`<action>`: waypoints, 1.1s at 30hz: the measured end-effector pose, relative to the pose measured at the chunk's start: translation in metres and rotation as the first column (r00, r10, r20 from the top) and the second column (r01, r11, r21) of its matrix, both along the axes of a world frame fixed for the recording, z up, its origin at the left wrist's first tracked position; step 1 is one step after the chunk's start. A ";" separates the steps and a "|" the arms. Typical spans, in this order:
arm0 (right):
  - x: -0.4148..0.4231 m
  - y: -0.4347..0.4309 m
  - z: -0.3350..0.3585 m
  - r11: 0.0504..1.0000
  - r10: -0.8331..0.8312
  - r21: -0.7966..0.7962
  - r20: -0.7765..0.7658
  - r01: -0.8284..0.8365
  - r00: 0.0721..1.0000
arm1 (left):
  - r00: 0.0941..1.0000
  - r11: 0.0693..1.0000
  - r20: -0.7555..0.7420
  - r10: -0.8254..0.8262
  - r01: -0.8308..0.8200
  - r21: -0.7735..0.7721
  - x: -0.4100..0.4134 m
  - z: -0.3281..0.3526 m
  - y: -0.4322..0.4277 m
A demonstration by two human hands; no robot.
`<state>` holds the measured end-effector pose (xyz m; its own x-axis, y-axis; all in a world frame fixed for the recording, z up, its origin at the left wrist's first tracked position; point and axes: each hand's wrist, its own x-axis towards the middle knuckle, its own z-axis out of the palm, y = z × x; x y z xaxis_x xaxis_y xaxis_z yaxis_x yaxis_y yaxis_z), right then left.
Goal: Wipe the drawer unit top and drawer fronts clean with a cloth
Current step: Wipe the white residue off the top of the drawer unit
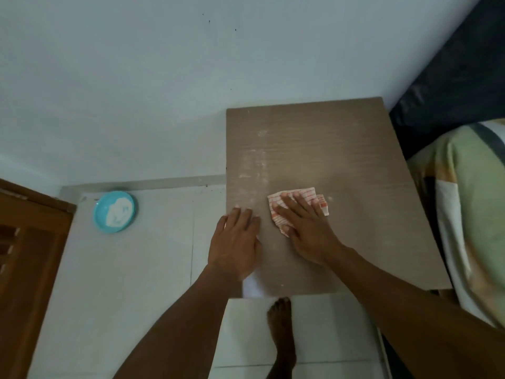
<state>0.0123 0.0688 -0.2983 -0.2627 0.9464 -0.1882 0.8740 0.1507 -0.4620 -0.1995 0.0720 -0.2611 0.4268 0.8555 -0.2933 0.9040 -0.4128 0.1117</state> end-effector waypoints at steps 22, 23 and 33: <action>-0.008 0.008 0.094 0.995 -0.057 -0.076 0.060 0.062 0.997 | 0.996 0.999 0.090 -0.022 0.024 -0.022 -0.009 0.030 -0.022; -0.010 0.032 0.095 0.995 -0.083 -0.057 0.057 0.086 0.995 | 0.995 0.999 0.097 -0.029 0.032 -0.024 -0.011 0.028 -0.005; -0.026 0.247 0.085 0.985 -0.173 0.043 0.130 0.168 0.976 | 0.991 0.996 0.101 -0.092 0.090 0.019 -0.034 0.011 0.173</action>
